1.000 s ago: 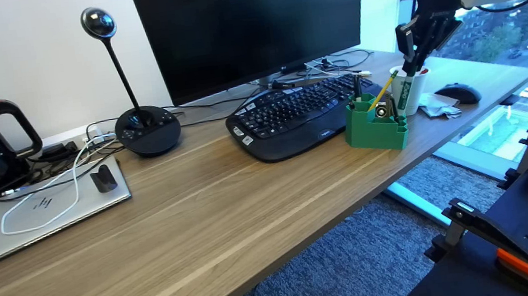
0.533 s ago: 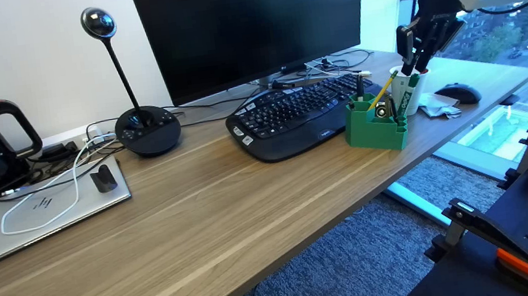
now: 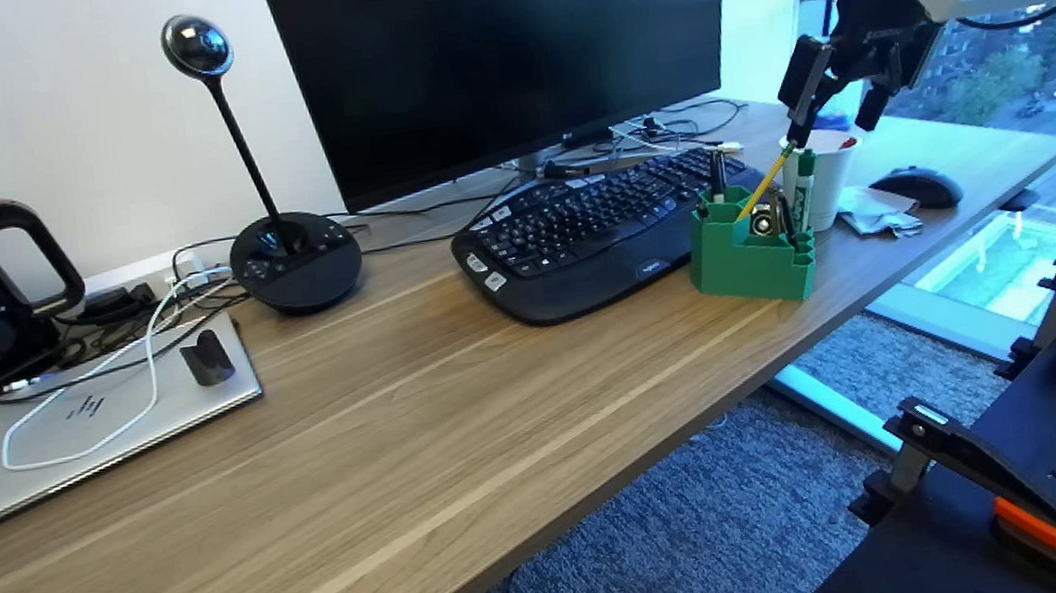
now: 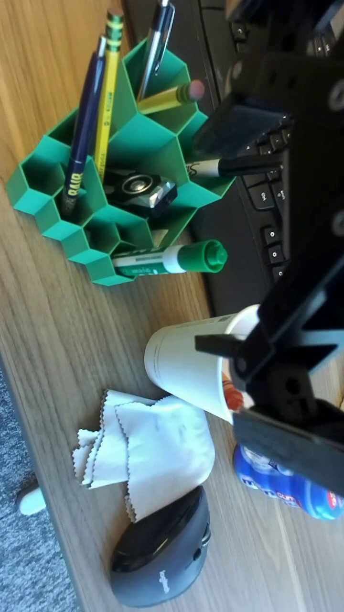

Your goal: Remove the pen from the cup and put it in the green holder

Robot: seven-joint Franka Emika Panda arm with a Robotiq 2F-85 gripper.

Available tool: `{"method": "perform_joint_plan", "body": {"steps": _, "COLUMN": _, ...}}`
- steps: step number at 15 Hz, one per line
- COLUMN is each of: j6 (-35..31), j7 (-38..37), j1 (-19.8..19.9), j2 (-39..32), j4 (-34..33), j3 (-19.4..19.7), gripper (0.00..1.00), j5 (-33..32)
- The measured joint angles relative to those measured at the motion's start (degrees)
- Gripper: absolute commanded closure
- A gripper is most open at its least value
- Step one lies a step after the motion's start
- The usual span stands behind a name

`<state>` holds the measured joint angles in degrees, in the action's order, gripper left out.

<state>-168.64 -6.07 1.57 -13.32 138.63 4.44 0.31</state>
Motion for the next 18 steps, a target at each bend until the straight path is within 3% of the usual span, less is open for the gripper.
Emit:
{"method": "perform_joint_plan", "body": {"steps": 6, "j6": 3.44, "j7": -1.40, "j1": -0.24, "j2": 2.80, "j4": -0.34, "j3": 1.22, "gripper": 0.00, "j5": -0.93}}
{"method": "perform_joint_plan", "body": {"steps": 10, "j6": 8.43, "j7": -6.22, "j1": -0.30, "j2": 6.89, "j4": -0.26, "j3": 3.78, "gripper": 0.00, "j5": -8.25}}
{"method": "perform_joint_plan", "body": {"steps": 14, "j6": 15.23, "j7": -9.27, "j1": 0.32, "j2": 11.21, "j4": -0.21, "j3": 4.86, "gripper": 0.00, "j5": -14.61}}
{"method": "perform_joint_plan", "body": {"steps": 18, "j6": 25.22, "j7": -8.68, "j1": 1.20, "j2": 15.89, "j4": -0.14, "j3": 4.37, "gripper": 0.00, "j5": -14.81}}
